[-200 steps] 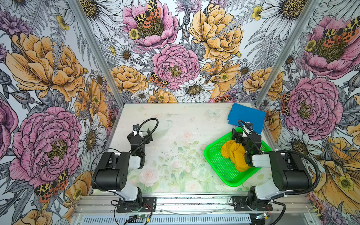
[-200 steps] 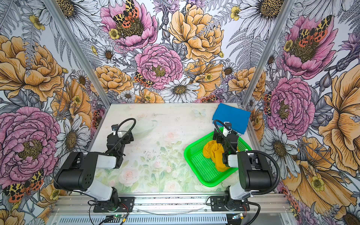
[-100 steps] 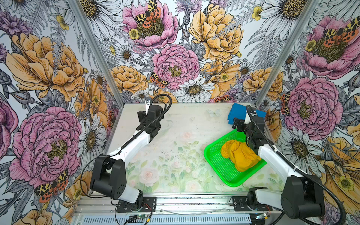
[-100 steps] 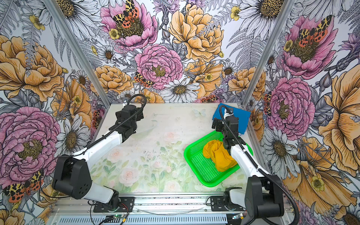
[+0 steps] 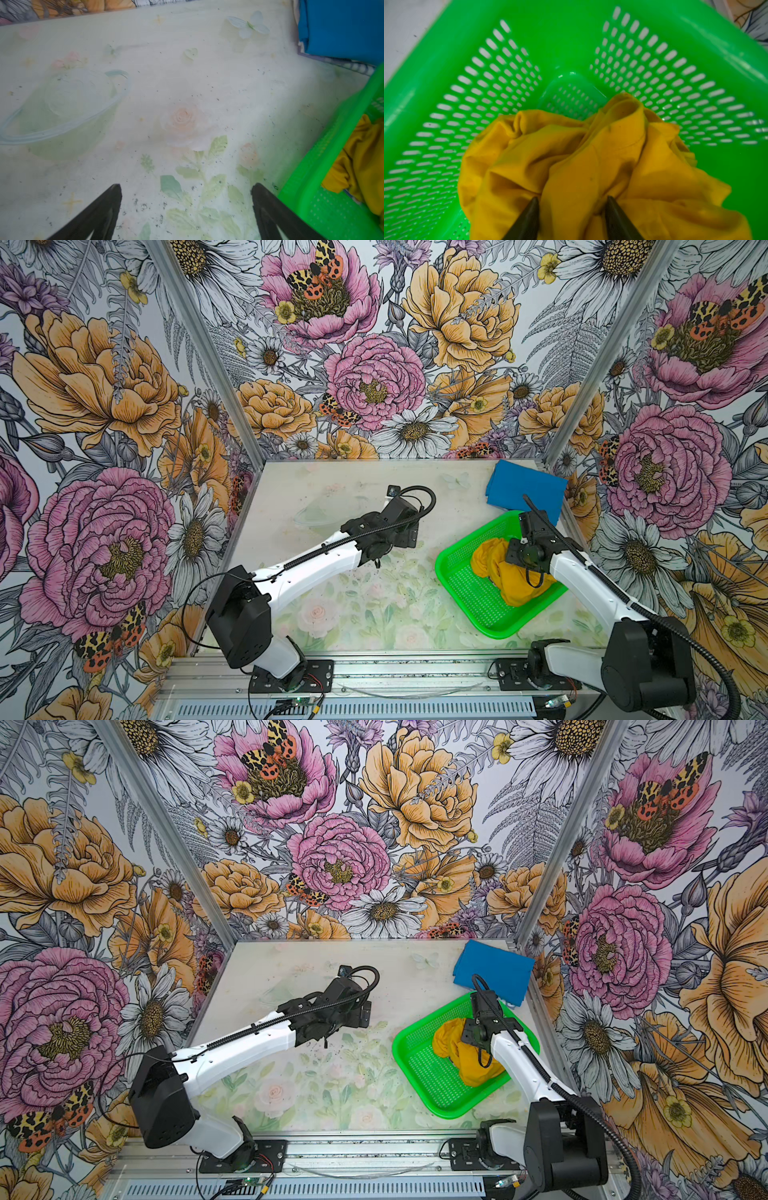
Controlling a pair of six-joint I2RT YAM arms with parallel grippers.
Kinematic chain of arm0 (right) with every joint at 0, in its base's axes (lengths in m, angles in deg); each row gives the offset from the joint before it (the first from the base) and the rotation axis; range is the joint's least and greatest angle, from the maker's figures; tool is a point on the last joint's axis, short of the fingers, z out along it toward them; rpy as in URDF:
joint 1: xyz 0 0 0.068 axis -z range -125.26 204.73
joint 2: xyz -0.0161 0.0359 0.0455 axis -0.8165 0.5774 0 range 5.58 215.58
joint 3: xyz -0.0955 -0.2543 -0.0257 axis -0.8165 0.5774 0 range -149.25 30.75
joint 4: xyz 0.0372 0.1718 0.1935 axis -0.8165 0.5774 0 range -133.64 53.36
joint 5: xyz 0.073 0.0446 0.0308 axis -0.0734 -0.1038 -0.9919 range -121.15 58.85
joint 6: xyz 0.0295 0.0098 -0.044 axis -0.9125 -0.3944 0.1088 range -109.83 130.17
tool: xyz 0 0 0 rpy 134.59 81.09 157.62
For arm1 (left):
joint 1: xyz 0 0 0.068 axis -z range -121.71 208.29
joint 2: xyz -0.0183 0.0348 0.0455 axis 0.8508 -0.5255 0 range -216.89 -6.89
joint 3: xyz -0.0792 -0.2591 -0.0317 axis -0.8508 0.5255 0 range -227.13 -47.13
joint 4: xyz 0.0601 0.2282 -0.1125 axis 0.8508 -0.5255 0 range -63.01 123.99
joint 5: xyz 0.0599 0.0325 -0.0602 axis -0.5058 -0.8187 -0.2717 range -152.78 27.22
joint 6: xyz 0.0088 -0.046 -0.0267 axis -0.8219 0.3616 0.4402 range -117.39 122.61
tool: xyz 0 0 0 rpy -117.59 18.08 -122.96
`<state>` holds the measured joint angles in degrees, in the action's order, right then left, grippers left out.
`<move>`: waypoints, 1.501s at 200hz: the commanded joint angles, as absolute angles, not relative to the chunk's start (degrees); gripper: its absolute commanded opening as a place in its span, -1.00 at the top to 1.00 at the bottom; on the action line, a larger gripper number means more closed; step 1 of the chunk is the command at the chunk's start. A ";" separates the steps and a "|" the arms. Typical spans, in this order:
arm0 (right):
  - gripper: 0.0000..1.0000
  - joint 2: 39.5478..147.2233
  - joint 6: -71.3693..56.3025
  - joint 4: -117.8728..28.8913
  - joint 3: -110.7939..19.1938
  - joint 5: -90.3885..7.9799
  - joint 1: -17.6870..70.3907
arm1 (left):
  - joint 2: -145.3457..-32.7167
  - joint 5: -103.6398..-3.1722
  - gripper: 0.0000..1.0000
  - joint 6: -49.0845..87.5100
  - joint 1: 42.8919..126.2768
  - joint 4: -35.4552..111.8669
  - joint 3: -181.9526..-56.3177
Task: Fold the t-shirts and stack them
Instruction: 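Lift the yellow t-shirt with right gripper while left reaches basket rim, then drag basket aside with left gripper while right lays shirt down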
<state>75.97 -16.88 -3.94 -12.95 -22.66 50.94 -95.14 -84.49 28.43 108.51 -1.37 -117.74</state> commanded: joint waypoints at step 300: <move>1.00 58.66 -5.60 29.35 -84.12 -16.56 51.77 | -92.14 -81.43 -0.97 22.53 71.16 -19.80 -126.72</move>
